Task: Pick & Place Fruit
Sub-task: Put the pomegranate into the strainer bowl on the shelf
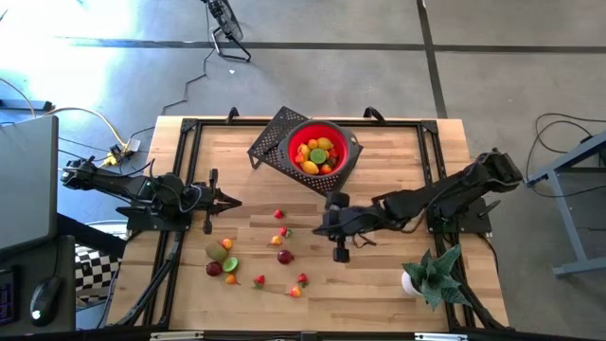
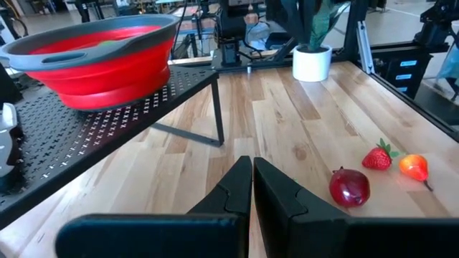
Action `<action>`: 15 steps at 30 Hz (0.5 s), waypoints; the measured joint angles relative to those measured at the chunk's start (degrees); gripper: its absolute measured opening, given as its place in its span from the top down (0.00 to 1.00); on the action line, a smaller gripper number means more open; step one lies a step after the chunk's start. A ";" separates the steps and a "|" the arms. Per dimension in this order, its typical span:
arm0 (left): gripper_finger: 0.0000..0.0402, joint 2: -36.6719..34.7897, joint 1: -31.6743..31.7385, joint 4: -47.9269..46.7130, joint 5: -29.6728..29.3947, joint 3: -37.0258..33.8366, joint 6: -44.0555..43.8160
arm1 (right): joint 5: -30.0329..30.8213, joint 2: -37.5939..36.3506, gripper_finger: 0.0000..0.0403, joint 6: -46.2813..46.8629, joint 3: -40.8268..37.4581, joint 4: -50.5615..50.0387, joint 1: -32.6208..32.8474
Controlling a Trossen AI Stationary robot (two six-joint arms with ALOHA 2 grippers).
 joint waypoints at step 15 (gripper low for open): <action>0.97 8.28 -0.02 11.53 5.95 0.06 -3.32 | 3.43 -21.31 0.99 -0.54 -29.82 28.84 -0.04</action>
